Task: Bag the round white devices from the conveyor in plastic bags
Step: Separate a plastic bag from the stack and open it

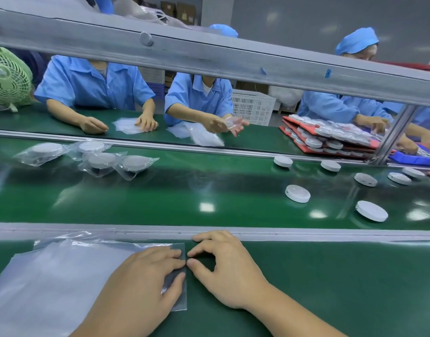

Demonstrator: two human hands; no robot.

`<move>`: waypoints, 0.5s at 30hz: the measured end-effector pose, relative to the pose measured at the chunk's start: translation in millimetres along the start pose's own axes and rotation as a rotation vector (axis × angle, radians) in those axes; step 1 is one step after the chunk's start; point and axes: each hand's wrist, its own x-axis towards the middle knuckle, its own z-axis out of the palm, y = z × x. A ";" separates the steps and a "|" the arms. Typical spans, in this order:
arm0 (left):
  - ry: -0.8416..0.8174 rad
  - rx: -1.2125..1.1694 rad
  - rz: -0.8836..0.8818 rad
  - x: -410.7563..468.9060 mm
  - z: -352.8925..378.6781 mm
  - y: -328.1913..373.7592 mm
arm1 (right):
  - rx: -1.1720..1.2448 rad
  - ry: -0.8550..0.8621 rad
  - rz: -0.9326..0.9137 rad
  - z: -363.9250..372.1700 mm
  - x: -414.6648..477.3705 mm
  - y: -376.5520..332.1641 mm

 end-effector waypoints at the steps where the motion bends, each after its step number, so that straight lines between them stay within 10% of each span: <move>1: -0.003 -0.007 -0.002 0.0 -0.4 0.4 | -0.004 0.002 -0.001 -0.1 0.0 0.1; 15: -0.026 0.010 0.027 2.8 -7.5 4.8 | 0.059 0.159 -0.141 -7.6 -1.5 -3.7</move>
